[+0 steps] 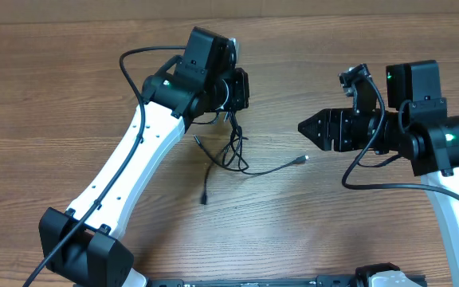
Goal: Untangle cables
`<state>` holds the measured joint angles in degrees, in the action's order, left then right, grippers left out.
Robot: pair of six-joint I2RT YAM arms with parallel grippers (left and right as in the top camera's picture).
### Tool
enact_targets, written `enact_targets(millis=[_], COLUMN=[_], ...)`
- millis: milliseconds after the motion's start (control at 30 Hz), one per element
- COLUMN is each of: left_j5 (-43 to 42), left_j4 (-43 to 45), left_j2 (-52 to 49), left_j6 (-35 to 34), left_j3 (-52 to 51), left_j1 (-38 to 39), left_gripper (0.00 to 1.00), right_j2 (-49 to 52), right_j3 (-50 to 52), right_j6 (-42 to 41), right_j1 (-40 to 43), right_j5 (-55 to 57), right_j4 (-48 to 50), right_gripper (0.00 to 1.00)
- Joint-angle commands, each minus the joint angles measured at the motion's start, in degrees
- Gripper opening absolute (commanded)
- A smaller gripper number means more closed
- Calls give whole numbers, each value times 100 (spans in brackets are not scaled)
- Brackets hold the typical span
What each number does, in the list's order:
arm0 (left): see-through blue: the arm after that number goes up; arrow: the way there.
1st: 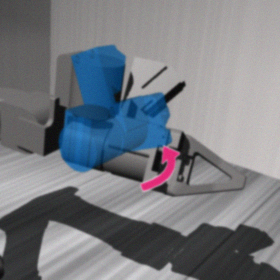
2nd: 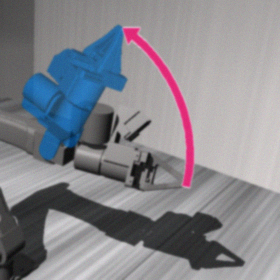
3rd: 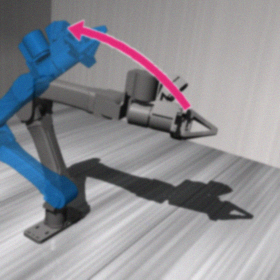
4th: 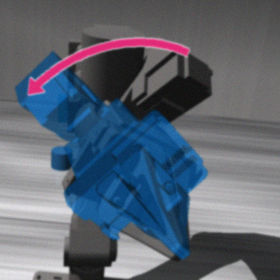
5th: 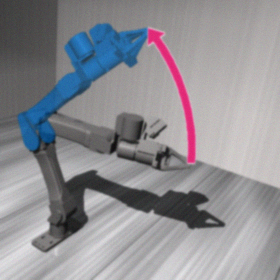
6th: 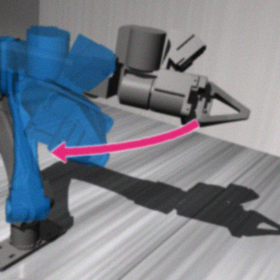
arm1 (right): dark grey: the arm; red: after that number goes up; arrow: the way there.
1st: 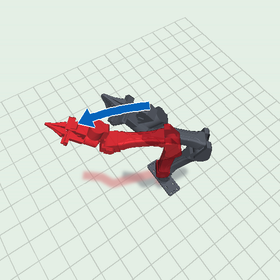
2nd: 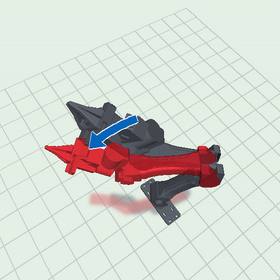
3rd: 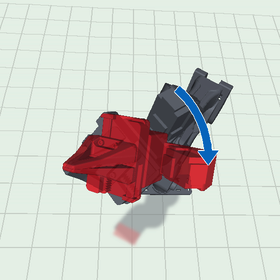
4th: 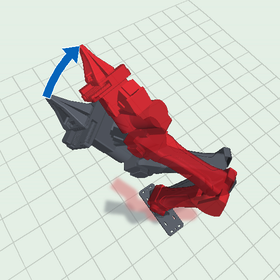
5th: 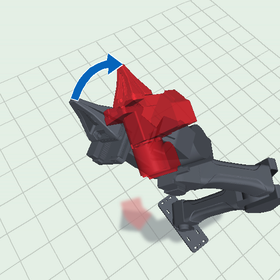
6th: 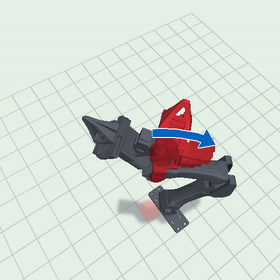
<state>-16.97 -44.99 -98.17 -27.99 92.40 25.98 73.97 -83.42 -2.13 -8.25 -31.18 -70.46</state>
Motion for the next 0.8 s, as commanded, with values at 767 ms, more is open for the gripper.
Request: enact_targets(millis=[767], left_j5=[42], left_j4=[1014], left_j2=[2], left_j6=[-2332], left_j3=[26], left_j1=[675], left_gripper=[4], right_j2=[-24], right_j3=[247], right_j6=[-409], right_j1=[-319], right_j5=[-1543], right_j4=[289], right_gripper=[71])
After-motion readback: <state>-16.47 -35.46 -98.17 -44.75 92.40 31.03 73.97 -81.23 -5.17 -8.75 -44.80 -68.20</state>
